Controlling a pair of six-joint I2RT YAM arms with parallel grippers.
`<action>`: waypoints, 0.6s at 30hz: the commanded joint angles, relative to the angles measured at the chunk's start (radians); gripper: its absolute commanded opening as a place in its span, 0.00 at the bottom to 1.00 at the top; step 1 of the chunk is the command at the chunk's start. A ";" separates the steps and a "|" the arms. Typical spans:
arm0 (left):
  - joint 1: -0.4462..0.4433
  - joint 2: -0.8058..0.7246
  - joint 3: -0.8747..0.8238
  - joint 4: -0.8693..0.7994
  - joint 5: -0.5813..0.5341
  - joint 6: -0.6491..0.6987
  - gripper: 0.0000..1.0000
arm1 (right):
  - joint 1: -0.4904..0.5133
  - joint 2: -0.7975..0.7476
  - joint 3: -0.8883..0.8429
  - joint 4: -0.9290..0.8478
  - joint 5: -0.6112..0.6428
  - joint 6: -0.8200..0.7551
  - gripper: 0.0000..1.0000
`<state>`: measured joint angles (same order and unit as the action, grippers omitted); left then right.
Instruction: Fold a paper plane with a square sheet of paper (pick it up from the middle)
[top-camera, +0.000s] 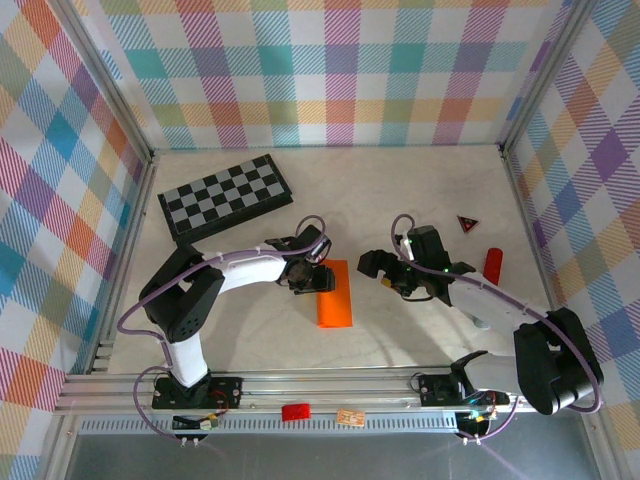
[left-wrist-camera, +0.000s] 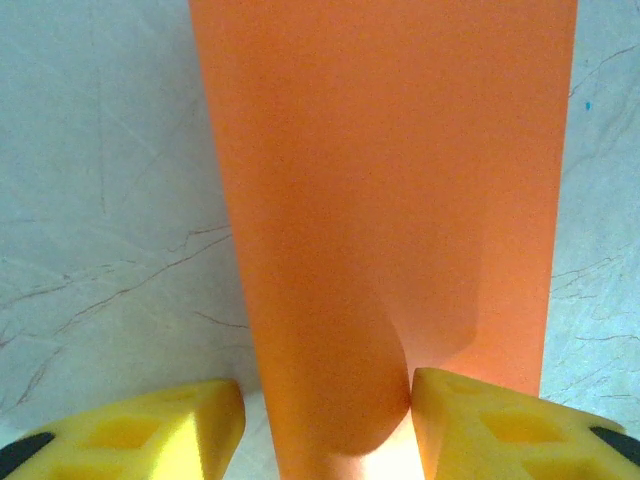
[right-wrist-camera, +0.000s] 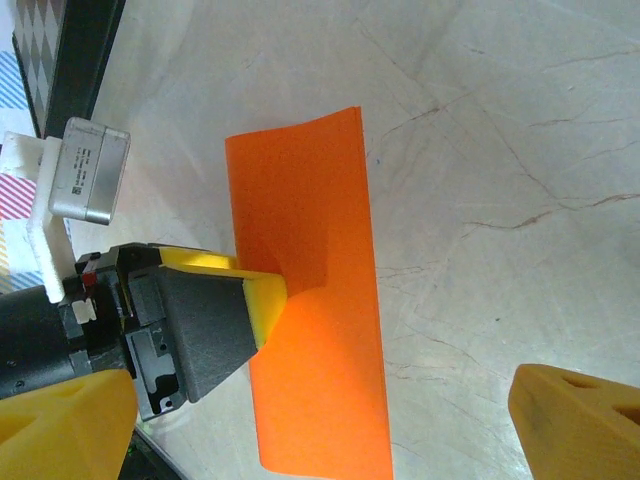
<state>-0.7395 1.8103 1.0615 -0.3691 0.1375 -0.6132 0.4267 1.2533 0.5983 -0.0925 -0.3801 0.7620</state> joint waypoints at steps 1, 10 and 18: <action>0.002 0.101 -0.043 -0.037 -0.084 0.009 0.52 | -0.003 -0.011 -0.015 0.006 0.012 -0.004 0.95; 0.002 0.105 -0.038 -0.042 -0.090 0.035 0.50 | -0.003 0.016 -0.010 0.023 0.016 0.006 0.96; 0.002 0.123 -0.019 -0.060 -0.099 0.050 0.51 | -0.003 0.047 0.010 0.023 0.003 0.002 0.96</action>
<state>-0.7395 1.8229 1.0813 -0.3965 0.1326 -0.5938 0.4267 1.2907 0.5961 -0.0898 -0.3702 0.7666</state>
